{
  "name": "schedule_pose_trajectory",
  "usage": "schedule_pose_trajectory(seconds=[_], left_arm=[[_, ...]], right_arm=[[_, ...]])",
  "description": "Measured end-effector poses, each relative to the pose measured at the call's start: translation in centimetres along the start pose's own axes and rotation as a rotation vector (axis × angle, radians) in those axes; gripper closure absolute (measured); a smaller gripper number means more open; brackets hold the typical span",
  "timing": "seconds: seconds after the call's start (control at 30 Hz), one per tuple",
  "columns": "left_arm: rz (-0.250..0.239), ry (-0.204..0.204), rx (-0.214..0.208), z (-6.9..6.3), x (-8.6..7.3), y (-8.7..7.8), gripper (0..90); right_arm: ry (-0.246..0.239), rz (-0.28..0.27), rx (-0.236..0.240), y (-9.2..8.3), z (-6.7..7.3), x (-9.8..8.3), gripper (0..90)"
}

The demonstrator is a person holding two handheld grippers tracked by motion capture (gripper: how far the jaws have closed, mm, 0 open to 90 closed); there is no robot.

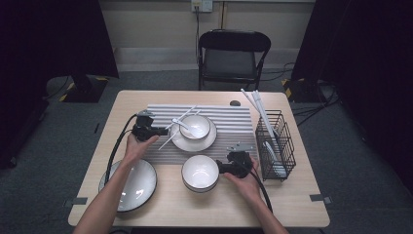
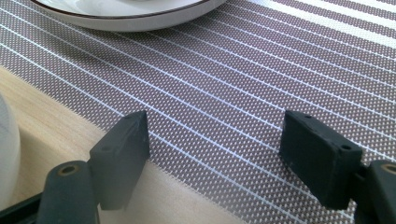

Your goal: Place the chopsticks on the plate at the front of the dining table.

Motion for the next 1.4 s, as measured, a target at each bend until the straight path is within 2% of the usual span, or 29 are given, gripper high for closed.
schedule_pose_trajectory(seconds=[0.33,0.5,0.7,0.9,1.1,1.23,1.4], left_arm=[[0.032,-0.002,0.001,0.04,-0.08,0.44,85.6],[0.032,-0.005,0.006,0.05,-0.03,0.62,85.5],[0.048,-0.004,-0.016,-0.02,-0.05,0.68,85.1],[0.054,0.007,-0.017,-0.09,-0.05,0.66,84.7],[0.050,0.011,-0.037,-0.25,-0.04,0.64,83.3],[0.052,0.006,-0.032,-0.13,-0.07,0.52,80.6],[0.023,-0.003,-0.045,-0.06,-0.02,-0.02,78.3]], right_arm=[[0.002,-0.001,0.000,-0.01,0.04,-0.01,23.4],[0.003,-0.003,-0.002,-0.01,0.04,-0.01,23.4],[0.007,-0.001,-0.002,-0.02,0.06,-0.02,23.4],[0.009,-0.002,-0.004,-0.01,0.07,-0.02,23.4],[0.012,-0.002,-0.005,-0.01,0.09,-0.01,23.5],[0.012,-0.001,-0.006,-0.03,0.08,-0.02,23.5],[0.013,-0.002,-0.005,-0.02,0.09,-0.01,23.5]])
Point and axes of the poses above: each handheld gripper's, and its own axes: y roughly forward along the jaws, x roughly out of its top, z roughly to its left, the point moved 5 cm from there along y, roughly forward along the jaws, and after that the axes turned 11 degrees about z, right-handed, at the moved point
